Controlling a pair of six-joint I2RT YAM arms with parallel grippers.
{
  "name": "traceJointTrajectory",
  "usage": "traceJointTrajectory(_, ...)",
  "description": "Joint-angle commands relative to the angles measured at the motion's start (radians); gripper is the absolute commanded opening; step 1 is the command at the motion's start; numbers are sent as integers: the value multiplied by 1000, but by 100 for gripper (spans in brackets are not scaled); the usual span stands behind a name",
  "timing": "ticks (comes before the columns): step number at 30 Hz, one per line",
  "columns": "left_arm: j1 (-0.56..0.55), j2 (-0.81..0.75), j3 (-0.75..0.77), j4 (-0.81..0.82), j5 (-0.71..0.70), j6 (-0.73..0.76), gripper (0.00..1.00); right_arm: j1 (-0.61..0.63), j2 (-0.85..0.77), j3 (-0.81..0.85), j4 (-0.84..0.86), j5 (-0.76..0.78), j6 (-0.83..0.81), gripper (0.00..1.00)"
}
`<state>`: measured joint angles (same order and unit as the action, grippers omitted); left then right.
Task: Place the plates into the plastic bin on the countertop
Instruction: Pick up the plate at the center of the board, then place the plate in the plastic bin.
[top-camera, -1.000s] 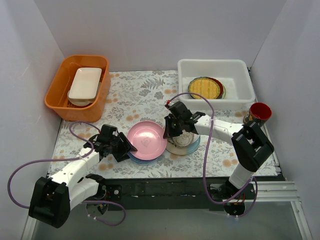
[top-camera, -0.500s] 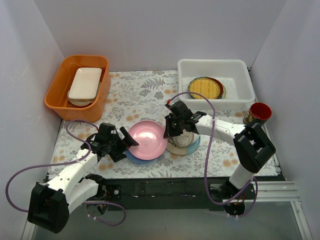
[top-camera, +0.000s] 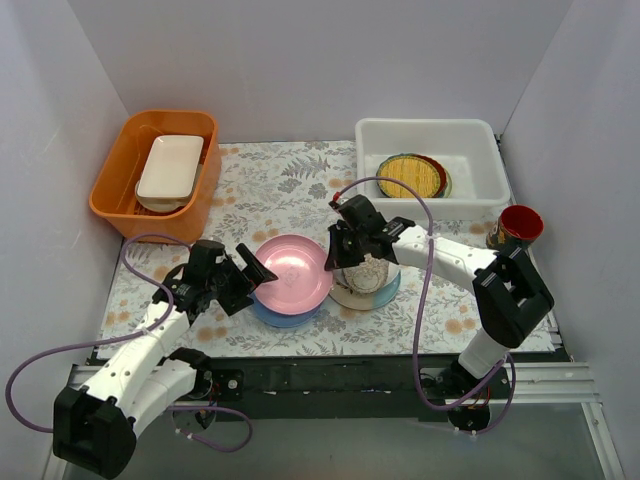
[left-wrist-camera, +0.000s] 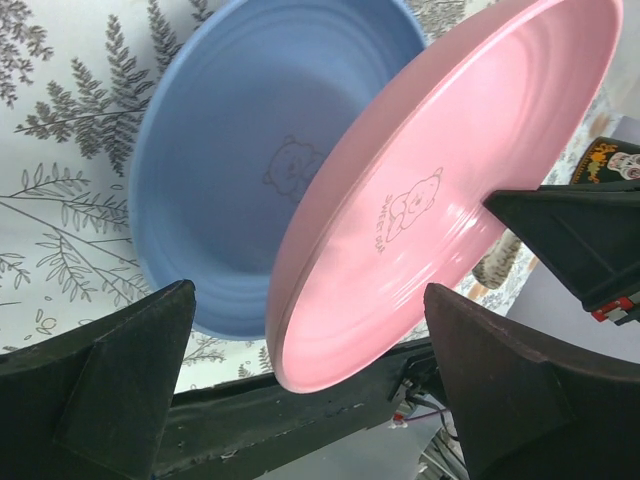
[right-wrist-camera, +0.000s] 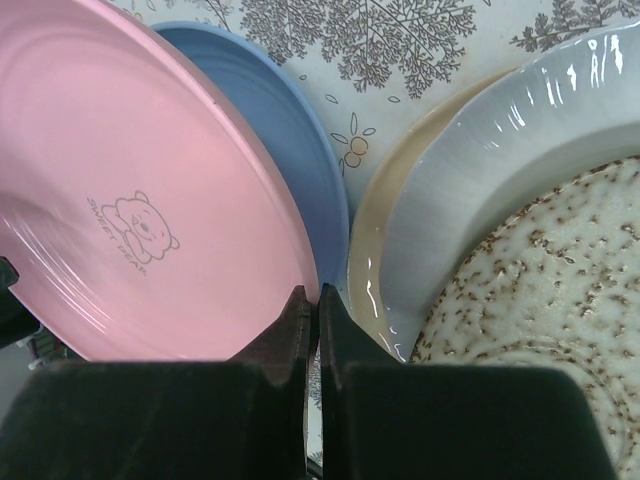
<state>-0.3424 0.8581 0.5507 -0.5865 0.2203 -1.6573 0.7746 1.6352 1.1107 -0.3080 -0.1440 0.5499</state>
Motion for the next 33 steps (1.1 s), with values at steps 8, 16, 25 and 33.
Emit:
traceJointTrajectory(8, 0, -44, 97, -74, 5, 17, 98, 5, -51, 89, -23, -6, -4, 1)
traceJointTrajectory(16, -1, -68, 156, -142, -22, 30, 98, 2, -43, 106, -45, 18, -18, 1)
traceJointTrajectory(25, -1, -87, 176, -174, -21, 44, 98, -38, -43, 121, -65, 7, -22, 1)
traceJointTrajectory(33, 0, -80, 157, -131, 8, 37, 98, -130, -75, 132, -109, -3, -59, 1)
